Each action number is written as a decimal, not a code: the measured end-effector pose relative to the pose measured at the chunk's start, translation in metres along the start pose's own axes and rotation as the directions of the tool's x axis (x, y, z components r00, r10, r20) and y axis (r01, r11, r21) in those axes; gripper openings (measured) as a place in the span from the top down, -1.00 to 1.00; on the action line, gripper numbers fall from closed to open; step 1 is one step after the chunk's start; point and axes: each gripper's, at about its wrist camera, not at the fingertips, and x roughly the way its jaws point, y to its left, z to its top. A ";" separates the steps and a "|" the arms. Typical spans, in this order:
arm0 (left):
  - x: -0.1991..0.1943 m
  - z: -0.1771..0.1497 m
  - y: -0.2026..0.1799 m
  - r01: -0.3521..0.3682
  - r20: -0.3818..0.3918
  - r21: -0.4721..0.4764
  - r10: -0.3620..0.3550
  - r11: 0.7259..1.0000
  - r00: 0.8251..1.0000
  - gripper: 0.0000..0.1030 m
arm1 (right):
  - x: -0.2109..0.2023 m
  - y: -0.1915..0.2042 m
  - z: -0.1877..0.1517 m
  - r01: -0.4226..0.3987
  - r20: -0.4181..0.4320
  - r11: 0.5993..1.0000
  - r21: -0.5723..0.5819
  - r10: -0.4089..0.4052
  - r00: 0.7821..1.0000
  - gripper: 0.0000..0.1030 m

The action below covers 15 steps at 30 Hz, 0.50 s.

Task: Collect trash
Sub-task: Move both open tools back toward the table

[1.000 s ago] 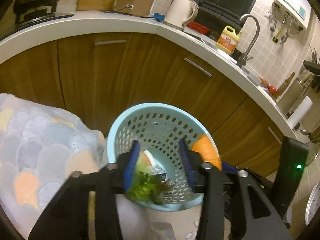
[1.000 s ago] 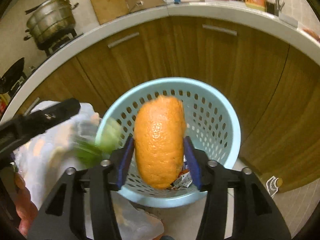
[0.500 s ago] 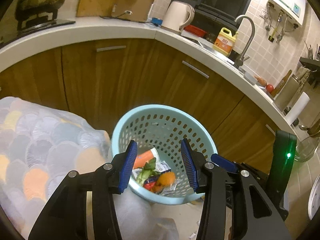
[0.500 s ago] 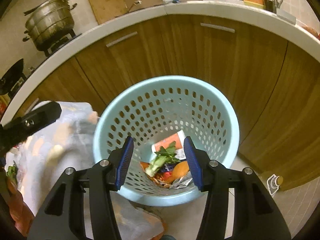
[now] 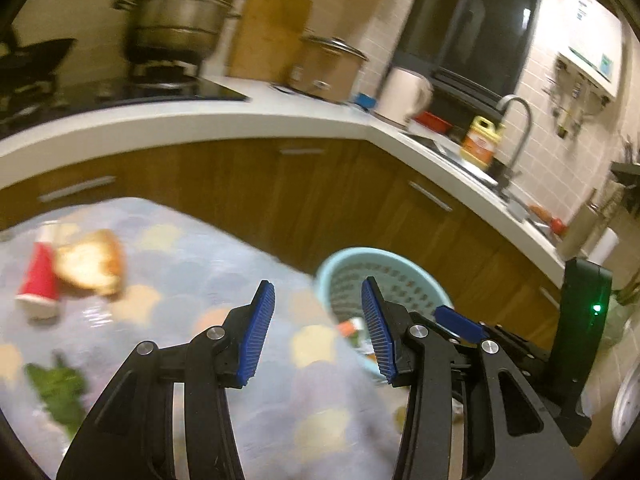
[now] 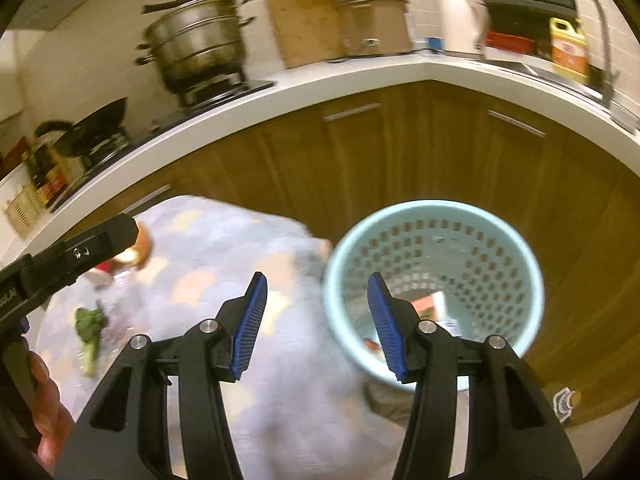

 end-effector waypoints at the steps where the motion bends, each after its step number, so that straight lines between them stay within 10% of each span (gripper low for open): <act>1: -0.010 -0.002 0.008 -0.030 0.011 -0.007 0.030 1.000 0.999 0.17 | 0.002 0.011 -0.002 -0.012 -0.002 1.000 -0.011 0.012 1.000 0.06; 9: -0.064 -0.037 0.082 -0.259 0.028 -0.113 0.263 0.959 0.964 0.17 | 0.019 0.086 -0.025 -0.118 -0.040 0.990 -0.078 0.115 0.993 0.06; 15: -0.067 -0.066 0.133 -0.305 -0.054 -0.208 0.301 0.929 0.952 0.17 | 0.036 0.129 -0.038 -0.155 -0.068 0.980 -0.122 0.147 0.987 0.06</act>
